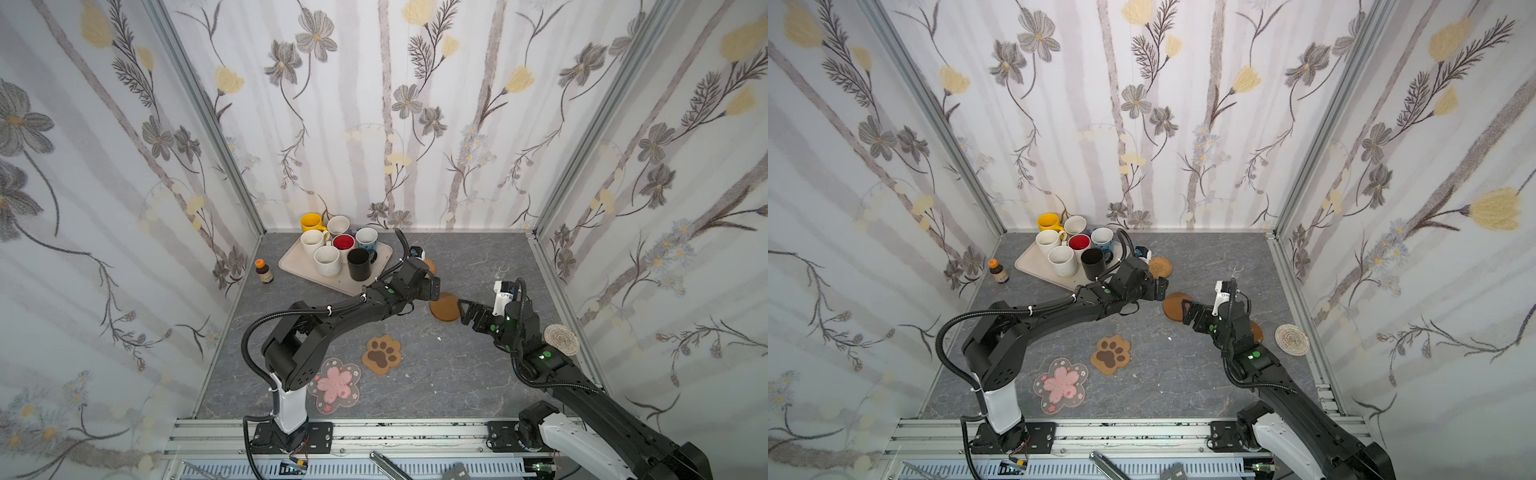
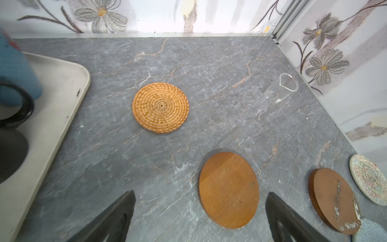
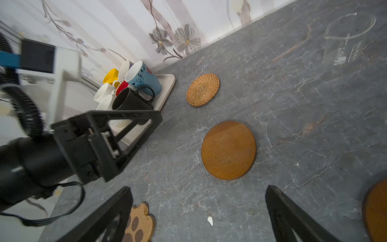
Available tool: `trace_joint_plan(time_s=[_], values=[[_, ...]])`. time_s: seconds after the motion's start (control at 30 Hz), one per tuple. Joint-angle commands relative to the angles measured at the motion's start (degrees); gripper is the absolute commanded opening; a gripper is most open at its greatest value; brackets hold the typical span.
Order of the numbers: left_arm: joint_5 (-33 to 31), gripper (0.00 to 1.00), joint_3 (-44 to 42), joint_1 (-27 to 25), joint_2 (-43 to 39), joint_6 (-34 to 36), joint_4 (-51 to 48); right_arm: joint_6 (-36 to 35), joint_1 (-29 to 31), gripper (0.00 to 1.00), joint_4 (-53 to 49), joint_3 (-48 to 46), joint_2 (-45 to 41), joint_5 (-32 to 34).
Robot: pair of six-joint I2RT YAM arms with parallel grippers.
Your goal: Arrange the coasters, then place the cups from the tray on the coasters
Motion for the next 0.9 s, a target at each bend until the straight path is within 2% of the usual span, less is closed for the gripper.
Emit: trace_joint_plan(time_s=[0.0, 0.2, 0.4, 0.67, 0.87], values=[[-2.8, 1.0, -6.7, 0.0, -5.4, -2.6, 1.8, 3.6, 2.8, 1.0, 1.8, -1.0, 4.4, 4.2], [-5.0, 1.0, -20.8, 0.1, -14.8, -6.3, 7.0, 6.0, 6.8, 1.0, 3.7, -1.1, 12.7, 5.4], [-4.7, 1.0, -31.3, 0.7, -19.9, -9.1, 12.2, 6.8, 10.0, 1.0, 2.6, 3.3, 22.3, 4.6], [-5.2, 1.0, -38.9, 0.7, -24.1, -11.0, 14.9, 6.7, 11.7, 1.0, 1.1, 7.6, 30.8, 6.3], [-5.7, 1.0, -41.7, 0.8, -26.8, -10.8, 15.6, 2.6, 12.3, 1.0, -5.4, 14.5, 38.2, 11.0]])
